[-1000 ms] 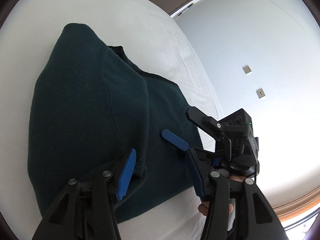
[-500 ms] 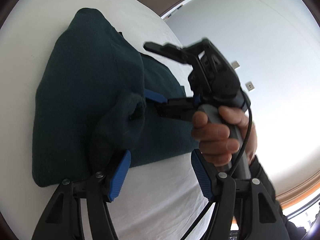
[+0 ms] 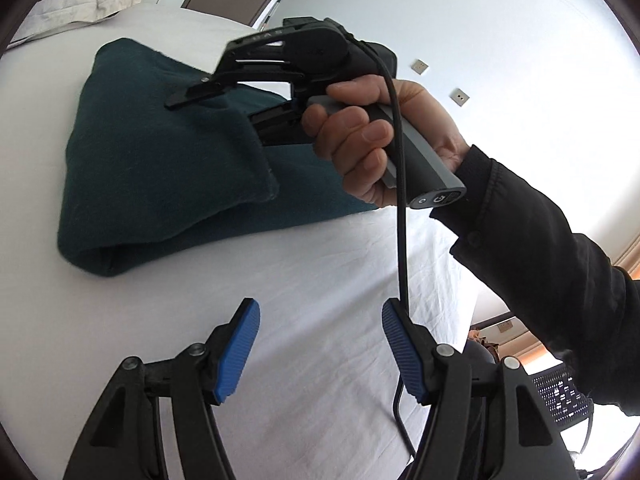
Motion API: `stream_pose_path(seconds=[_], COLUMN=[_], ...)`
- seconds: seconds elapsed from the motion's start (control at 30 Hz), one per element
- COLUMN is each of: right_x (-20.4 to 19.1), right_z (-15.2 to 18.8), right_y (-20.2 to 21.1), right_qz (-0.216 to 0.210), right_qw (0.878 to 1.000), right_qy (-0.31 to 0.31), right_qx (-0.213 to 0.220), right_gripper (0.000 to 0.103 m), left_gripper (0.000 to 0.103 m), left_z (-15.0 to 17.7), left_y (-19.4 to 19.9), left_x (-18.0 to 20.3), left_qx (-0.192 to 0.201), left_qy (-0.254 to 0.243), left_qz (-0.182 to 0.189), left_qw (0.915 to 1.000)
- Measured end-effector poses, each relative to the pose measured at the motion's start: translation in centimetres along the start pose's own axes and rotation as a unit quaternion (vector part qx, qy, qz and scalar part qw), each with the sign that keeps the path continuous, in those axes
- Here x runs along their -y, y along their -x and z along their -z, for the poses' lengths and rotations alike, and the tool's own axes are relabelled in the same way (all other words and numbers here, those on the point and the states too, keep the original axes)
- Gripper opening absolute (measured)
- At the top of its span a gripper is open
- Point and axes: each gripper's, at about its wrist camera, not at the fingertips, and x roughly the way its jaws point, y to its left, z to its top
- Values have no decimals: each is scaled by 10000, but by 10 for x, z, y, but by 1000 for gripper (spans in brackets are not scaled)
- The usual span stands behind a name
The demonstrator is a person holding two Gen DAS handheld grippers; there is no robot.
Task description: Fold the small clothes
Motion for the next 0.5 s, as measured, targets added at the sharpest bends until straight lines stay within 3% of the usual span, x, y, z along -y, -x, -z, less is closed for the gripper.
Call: stream_pose_path(seconds=[0.07,0.23,0.5], right_x=[0,-14,-11], right_z=[2,1,-8], right_y=[-1,11,67], right_qz=[160,602,988], right_qw=[9998,9971,9917], right_qy=[105,459,705], right_qx=[15,125,414], right_gripper=[14,11,11], left_gripper=[66,66,70], left_z=[1,-17,-51], left_y=[10,33,55], left_x=[-9,-17,-27], left_qx=[83,424,782], left_qy=[189,354,134], left_qz=[-58,-140,-323], left_qw=[9998,9984,9963])
